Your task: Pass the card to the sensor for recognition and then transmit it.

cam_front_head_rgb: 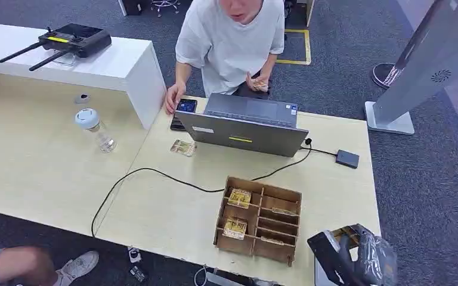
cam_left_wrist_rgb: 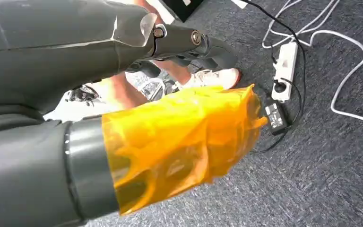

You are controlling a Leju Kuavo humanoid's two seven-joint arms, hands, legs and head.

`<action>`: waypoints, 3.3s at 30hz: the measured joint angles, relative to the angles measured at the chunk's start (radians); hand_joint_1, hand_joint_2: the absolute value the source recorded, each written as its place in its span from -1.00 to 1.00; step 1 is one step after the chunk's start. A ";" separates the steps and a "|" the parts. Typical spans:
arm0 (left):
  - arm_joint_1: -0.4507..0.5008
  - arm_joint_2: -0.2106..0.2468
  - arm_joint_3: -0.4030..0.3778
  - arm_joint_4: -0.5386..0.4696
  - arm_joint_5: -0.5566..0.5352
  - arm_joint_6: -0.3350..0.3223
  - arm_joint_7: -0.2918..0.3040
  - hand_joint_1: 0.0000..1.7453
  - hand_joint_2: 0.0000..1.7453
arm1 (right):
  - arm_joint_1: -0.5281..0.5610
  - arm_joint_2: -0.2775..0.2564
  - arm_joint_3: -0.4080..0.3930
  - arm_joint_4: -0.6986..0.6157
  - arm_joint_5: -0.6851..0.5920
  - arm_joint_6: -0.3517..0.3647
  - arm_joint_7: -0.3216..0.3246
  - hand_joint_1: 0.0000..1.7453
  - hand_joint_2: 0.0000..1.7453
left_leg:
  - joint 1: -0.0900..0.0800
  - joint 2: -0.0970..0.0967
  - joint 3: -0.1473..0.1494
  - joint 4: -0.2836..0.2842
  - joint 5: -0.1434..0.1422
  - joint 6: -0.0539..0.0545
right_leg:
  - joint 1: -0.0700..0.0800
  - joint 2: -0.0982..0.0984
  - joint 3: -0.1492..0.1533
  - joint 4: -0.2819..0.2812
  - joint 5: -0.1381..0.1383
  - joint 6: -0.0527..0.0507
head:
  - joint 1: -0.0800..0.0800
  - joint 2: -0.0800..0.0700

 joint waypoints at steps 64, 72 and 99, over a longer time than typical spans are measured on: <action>-0.026 0.001 -0.035 0.000 -0.087 -0.070 -0.034 -1.00 -1.00 | -0.488 0.110 0.258 0.045 0.058 0.029 -0.216 -1.00 1.00 | 0.000 0.000 0.000 0.000 0.001 -0.001 | 0.000 0.000 0.000 0.001 0.000 0.000 | 0.000 0.000; -0.026 0.002 -0.035 0.000 -0.083 -0.066 -0.032 -1.00 -1.00 | -0.490 0.110 0.267 0.051 0.046 0.027 -0.209 -1.00 1.00 | 0.000 0.000 0.000 0.000 0.001 -0.001 | 0.000 0.000 0.000 0.001 0.000 0.000 | 0.000 0.000; -0.016 0.002 -0.029 0.000 -0.047 -0.038 -0.029 -1.00 -1.00 | -0.396 0.106 0.281 -0.077 0.015 -0.009 -0.275 -1.00 1.00 | 0.000 0.000 0.000 0.000 0.001 -0.001 | 0.000 0.000 0.000 0.001 0.000 0.000 | 0.000 0.000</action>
